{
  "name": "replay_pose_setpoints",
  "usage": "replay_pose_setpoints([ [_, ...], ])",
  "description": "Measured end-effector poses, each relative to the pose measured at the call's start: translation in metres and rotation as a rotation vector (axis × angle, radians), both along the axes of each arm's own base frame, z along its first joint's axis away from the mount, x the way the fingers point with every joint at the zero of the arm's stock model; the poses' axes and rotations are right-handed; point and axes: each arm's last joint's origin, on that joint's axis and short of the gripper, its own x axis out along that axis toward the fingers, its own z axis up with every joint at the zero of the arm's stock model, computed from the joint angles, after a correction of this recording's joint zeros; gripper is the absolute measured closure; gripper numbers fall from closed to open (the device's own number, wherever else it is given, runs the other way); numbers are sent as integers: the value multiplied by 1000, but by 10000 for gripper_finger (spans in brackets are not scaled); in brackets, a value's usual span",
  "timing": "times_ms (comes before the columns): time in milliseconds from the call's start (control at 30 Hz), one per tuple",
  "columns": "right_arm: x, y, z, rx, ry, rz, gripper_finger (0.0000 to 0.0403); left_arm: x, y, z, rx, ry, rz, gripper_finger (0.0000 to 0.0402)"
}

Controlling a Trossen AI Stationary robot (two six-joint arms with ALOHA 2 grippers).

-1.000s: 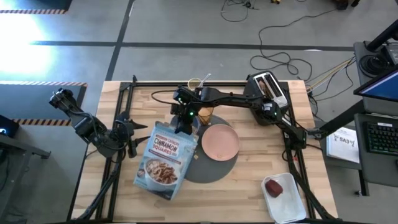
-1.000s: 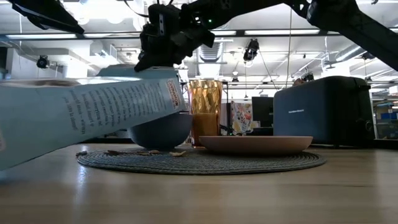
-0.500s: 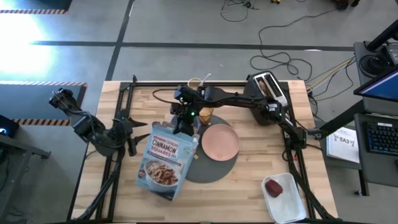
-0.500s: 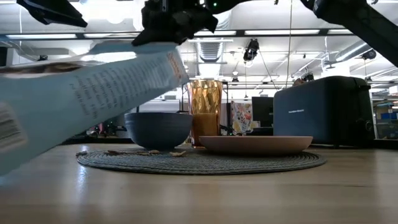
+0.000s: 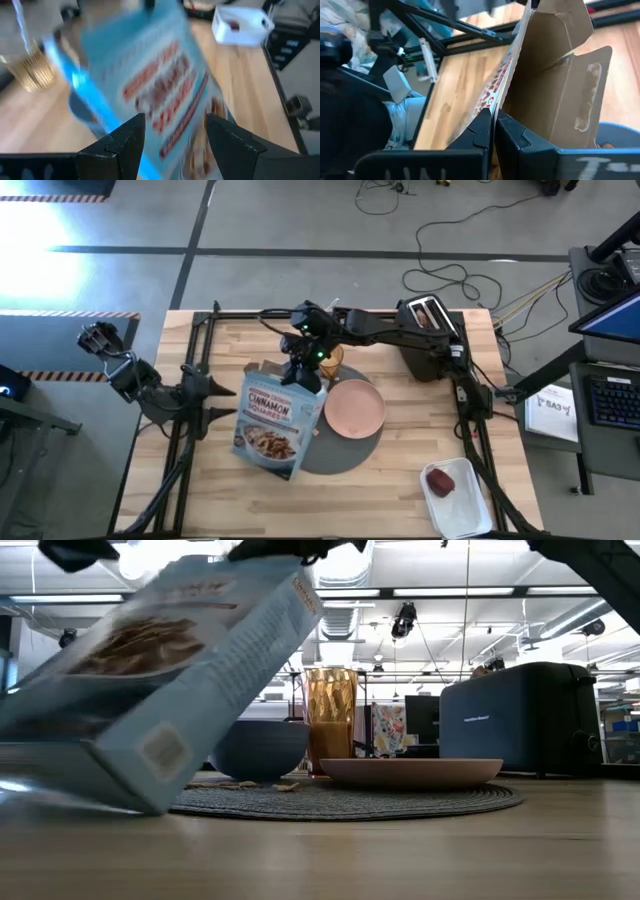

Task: Arrange a breakfast setting
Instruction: Pour the cereal from the cereal box into the blue bowl

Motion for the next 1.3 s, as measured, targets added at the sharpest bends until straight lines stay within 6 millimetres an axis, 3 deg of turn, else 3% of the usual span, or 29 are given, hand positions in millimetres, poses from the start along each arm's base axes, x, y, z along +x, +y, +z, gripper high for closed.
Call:
replay_pose_setpoints([
  [200,-4,22,13,-17,-43,46,395,-1,0,-21,-33,131,57,208],
  [600,-2,77,14,-52,-38,106,395,9,-14,-29,-113,260,-33,208],
  [900,-2,94,13,-78,-20,84,395,12,-23,-33,-194,365,-137,205],
  [1300,-7,128,8,-157,21,62,395,23,-37,-32,-334,292,-176,137],
])
